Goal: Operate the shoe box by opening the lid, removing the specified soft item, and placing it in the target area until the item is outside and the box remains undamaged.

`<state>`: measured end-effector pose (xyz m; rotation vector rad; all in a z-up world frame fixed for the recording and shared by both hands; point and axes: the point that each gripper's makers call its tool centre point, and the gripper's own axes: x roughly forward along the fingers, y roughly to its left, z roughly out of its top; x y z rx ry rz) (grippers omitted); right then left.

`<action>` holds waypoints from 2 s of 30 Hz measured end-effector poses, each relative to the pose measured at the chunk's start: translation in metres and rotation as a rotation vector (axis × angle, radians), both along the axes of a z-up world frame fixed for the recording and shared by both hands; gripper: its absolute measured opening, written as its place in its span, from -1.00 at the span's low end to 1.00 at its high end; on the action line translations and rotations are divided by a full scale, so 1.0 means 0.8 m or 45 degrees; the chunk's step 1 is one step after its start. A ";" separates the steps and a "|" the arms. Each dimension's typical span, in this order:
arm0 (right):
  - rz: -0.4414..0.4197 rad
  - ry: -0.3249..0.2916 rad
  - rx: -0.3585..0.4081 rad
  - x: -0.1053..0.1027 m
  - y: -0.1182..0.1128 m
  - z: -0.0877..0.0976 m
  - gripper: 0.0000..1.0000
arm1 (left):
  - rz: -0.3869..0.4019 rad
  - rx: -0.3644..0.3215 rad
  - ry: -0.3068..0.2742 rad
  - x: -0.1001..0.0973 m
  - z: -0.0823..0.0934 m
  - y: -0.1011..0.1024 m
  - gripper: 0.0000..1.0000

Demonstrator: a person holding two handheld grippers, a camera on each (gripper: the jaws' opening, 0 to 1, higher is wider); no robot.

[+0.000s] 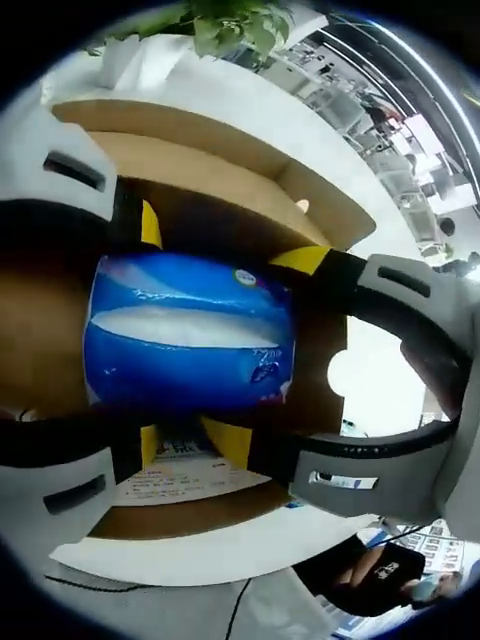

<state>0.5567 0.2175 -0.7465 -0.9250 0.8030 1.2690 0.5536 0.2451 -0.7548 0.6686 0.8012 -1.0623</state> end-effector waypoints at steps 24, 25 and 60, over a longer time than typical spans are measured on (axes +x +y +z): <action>0.172 0.026 -0.061 -0.011 0.018 -0.020 0.26 | -0.149 0.013 -0.013 -0.001 -0.014 0.001 0.34; 0.173 0.027 -0.059 -0.011 0.018 -0.020 0.26 | -0.140 0.007 -0.005 0.000 -0.016 0.001 0.34; 0.223 -0.015 -0.074 -0.017 0.018 -0.032 -0.15 | -0.189 -0.044 -0.060 -0.008 -0.009 0.003 -0.08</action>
